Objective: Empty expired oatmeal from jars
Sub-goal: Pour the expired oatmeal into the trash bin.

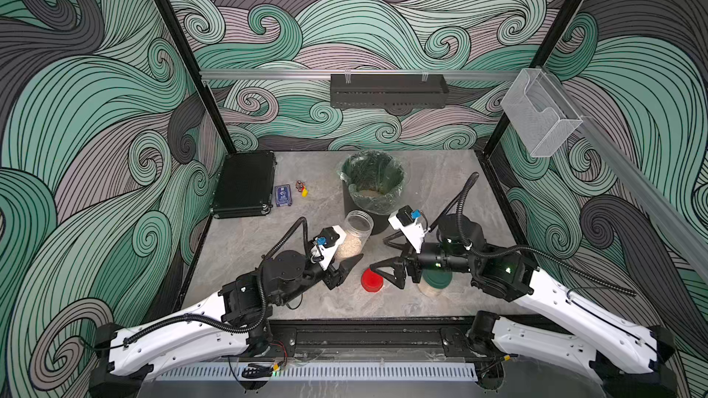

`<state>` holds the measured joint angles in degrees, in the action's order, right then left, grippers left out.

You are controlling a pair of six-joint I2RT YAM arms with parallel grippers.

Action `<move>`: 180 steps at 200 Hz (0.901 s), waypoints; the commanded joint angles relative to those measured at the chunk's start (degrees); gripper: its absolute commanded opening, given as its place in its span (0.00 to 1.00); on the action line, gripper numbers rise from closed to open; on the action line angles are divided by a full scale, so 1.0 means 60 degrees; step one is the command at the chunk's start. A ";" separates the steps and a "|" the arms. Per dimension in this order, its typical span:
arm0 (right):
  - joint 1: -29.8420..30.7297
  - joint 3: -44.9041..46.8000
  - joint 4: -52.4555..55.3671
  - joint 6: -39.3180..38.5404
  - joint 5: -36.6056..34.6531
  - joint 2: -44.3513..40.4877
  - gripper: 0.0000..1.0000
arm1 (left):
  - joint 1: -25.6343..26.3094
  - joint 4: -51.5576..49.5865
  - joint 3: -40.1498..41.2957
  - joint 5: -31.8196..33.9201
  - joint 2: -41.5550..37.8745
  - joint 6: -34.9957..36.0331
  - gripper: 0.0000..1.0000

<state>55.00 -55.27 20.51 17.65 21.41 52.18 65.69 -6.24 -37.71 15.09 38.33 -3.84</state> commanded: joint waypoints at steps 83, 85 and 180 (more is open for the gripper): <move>-0.0042 -0.0522 -0.3457 0.1321 0.0093 0.1509 0.99 | -0.0035 0.0623 -0.0478 -0.0802 0.0107 0.0338 0.49; -0.0041 -0.0528 -0.3480 0.1332 0.0094 0.1530 0.99 | -0.0035 0.0617 -0.0481 -0.0802 0.0114 0.0348 0.49; -0.0019 -0.0391 -0.3599 0.1395 -0.0245 0.1732 0.69 | -0.0036 0.0666 -0.0497 -0.0772 0.0116 0.0390 0.54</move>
<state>55.42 -56.66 -0.25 24.05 22.55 62.85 65.45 -5.21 -37.71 11.49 39.42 -2.83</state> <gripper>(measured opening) 0.723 0.636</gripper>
